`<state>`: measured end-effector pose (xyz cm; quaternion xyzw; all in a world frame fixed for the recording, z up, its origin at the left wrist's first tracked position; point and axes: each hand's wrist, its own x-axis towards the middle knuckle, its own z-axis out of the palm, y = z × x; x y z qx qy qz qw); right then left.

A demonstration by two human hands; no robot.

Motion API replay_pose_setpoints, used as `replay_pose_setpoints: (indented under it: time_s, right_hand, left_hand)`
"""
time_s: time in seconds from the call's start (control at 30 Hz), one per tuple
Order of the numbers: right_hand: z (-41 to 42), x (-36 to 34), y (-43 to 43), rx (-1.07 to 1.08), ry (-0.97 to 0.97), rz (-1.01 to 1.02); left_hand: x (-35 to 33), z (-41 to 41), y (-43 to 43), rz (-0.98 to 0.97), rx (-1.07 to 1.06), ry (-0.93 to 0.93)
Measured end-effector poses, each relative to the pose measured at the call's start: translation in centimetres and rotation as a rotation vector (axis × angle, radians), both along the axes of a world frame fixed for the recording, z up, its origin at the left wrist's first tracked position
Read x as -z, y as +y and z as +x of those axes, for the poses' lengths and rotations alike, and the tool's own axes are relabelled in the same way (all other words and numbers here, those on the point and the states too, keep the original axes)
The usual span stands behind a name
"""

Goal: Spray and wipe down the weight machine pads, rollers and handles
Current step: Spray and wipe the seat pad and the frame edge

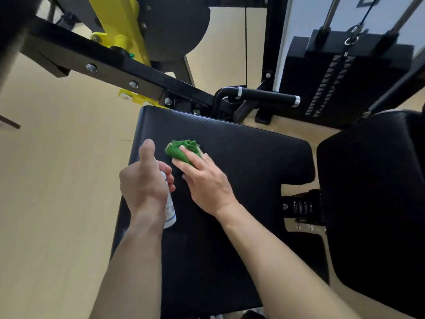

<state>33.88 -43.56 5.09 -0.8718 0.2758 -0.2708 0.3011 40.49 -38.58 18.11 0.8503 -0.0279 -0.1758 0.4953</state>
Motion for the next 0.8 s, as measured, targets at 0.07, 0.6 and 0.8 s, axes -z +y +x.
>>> replay_pose_setpoints:
  time_s: [0.07, 0.6, 0.8]
  right_hand:
    - [-3.4, 1.8, -2.0, 0.084, 0.069, -0.041]
    - [-14.5, 0.2, -1.2, 0.6, -0.12, 0.584]
    - [-16.0, -1.4, -4.0, 0.987, -0.546, 1.055]
  left_hand:
    - [0.2, -0.5, -1.1, -0.009, 0.032, 0.017]
    - [6.2, -8.2, -9.4, 0.024, 0.179, 0.273]
    - [7.6, -8.8, -15.0, -0.067, 0.209, 0.276]
